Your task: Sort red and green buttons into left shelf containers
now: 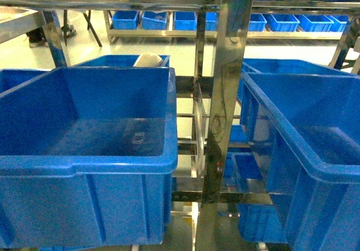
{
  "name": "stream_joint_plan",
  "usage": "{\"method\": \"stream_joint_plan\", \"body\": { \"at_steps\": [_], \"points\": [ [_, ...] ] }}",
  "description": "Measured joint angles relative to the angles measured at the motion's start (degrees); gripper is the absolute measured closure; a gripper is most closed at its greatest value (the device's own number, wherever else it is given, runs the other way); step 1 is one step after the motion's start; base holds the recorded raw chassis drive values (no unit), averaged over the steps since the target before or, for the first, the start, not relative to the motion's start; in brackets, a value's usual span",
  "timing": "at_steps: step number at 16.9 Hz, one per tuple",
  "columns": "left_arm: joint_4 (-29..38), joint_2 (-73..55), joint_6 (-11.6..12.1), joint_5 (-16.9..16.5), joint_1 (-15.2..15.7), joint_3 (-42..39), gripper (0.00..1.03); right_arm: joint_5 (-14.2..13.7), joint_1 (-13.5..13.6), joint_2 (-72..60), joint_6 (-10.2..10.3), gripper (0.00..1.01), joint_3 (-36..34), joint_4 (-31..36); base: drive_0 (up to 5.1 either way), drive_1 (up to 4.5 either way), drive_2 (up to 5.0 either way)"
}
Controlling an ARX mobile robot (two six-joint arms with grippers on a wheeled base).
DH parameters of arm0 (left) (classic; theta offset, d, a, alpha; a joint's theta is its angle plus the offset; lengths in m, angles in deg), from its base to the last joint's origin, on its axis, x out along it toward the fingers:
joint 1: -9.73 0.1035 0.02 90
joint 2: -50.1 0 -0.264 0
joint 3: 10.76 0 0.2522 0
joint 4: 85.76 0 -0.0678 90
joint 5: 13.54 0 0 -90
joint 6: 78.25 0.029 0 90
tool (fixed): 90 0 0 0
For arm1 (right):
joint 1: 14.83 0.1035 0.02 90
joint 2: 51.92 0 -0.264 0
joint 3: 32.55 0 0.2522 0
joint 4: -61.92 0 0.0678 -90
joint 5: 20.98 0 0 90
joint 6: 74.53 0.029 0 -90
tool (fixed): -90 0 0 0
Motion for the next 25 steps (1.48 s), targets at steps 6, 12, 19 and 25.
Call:
{"method": "stream_joint_plan", "body": {
  "at_steps": [6, 12, 19, 25],
  "points": [
    [0.0, 0.3, 0.0, 0.0, 0.0, 0.0, 0.77, -0.7, 0.9, 2.1, 0.2, 0.75, 2.5, -5.7, 0.0, 0.00, 0.0],
    [0.0, 0.3, 0.0, 0.0, 0.0, 0.0, 0.77, -1.9, 1.7, -3.3, 0.4, 0.75, 15.9, -10.7, 0.0, 0.00, 0.0],
    [0.0, 0.3, 0.0, 0.0, 0.0, 0.0, 0.77, -1.7, -3.1, -27.9, -3.1, 0.75, 31.1, -10.5, 0.0, 0.00, 0.0],
    [0.0, 0.3, 0.0, 0.0, 0.0, 0.0, 0.77, -4.1, -2.1, -49.6, -5.6, 0.75, 53.8, -27.6, 0.0, 0.00, 0.0]
  ]
}}
